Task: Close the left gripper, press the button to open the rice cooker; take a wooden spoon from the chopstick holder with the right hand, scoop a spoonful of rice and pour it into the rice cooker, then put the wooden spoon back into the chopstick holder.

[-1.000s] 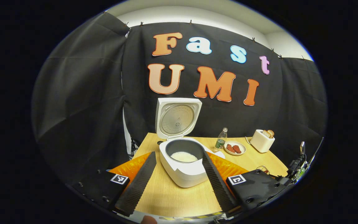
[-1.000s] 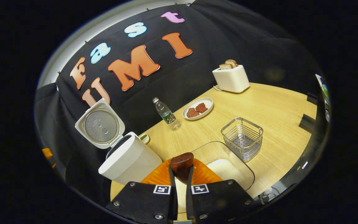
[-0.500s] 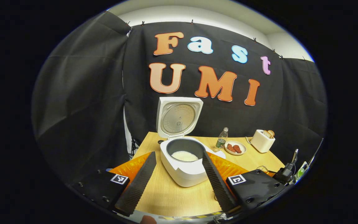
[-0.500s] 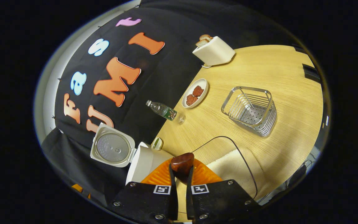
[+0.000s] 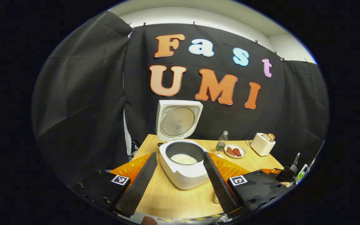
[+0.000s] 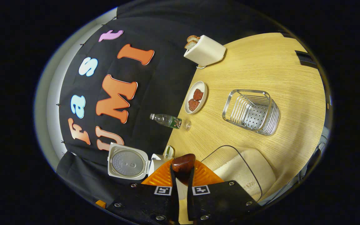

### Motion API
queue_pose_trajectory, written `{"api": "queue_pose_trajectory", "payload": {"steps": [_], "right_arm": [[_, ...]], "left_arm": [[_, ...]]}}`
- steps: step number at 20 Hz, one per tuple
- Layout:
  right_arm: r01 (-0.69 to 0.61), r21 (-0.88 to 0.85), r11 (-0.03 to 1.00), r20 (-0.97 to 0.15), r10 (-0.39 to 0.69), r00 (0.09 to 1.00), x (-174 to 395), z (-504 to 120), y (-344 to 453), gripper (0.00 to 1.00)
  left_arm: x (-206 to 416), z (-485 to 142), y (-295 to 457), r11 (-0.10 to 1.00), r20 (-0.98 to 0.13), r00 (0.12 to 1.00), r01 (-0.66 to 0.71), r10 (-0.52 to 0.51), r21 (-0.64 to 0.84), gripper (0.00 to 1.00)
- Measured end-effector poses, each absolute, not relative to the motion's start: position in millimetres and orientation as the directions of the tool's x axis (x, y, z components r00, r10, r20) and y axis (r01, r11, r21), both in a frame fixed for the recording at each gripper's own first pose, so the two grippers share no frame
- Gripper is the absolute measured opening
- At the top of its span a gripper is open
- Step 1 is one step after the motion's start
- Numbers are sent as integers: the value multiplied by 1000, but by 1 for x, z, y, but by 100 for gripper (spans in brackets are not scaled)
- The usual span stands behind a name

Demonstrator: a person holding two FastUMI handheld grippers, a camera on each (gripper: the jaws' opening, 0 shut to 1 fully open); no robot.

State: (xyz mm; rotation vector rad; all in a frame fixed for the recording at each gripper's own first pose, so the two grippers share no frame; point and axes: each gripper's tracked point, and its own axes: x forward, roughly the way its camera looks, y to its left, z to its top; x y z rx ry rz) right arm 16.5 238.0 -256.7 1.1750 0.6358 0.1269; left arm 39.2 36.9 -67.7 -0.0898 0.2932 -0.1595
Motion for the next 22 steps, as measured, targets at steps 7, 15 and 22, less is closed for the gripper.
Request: {"api": "queue_pose_trajectory", "payload": {"steps": [7, 15, 22], "right_arm": [[261, 924, 281, -362, 419, 832, 32, -221, 226, 10], [202, 954, 222, -282, 434, 856, 66, -158, 233, 10], [174, 969, 174, -238, 482, 843, 100, -112, 279, 10]], "left_arm": [[45, -62, 33, 983, -262, 950, 143, -170, -118, 100], [53, -60, 25, 980, -255, 950, 154, -182, -124, 100], [63, -59, 24, 974, -241, 952, 149, -187, -170, 100]]}}
